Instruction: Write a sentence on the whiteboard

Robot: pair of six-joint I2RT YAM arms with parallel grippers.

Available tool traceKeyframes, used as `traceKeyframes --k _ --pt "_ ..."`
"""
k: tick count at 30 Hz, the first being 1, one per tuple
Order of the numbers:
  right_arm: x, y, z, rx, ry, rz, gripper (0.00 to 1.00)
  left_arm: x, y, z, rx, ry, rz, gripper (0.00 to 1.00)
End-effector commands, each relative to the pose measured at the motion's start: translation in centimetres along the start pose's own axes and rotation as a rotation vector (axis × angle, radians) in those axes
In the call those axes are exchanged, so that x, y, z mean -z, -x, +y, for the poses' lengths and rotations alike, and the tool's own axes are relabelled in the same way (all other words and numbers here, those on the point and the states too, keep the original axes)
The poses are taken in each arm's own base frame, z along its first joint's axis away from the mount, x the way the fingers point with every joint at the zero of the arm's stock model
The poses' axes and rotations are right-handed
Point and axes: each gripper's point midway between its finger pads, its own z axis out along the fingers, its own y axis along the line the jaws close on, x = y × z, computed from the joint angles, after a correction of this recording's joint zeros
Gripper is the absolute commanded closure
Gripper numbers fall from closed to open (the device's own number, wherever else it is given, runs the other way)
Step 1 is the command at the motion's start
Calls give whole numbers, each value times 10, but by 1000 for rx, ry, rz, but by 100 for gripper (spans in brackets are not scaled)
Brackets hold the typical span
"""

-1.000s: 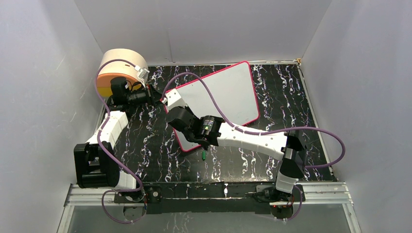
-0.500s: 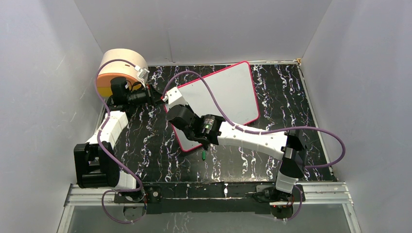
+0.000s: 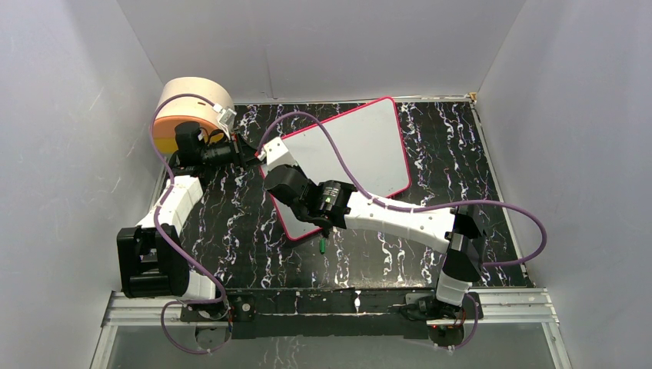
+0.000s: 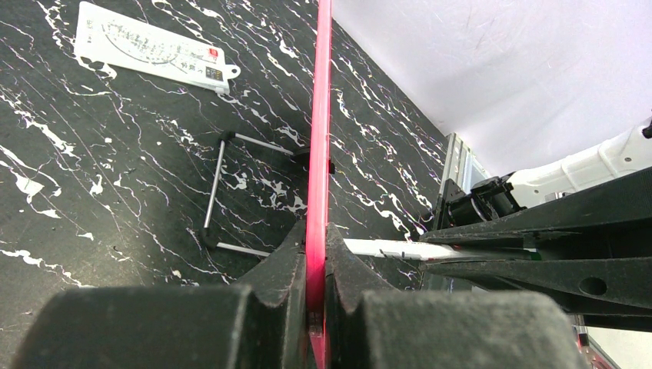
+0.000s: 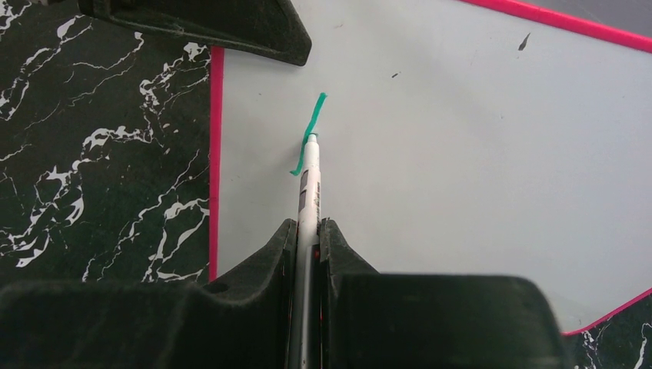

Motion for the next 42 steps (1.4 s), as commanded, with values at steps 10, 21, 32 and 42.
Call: traceKeyframes --k 10,21,32,42 --pt "3 10 -13 -42 -47 -30 100 -3 -5 6 -47 27 8 100" --pt "3 3 -29 -50 -99 -12 100 -3 -5 6 -47 26 10 100" --pt "4 2 -37 -62 -122 -5 100 -3 -6 6 -47 27 10 100" --pt "13 17 -37 -83 -74 -54 100 -3 -6 7 -46 29 10 100"
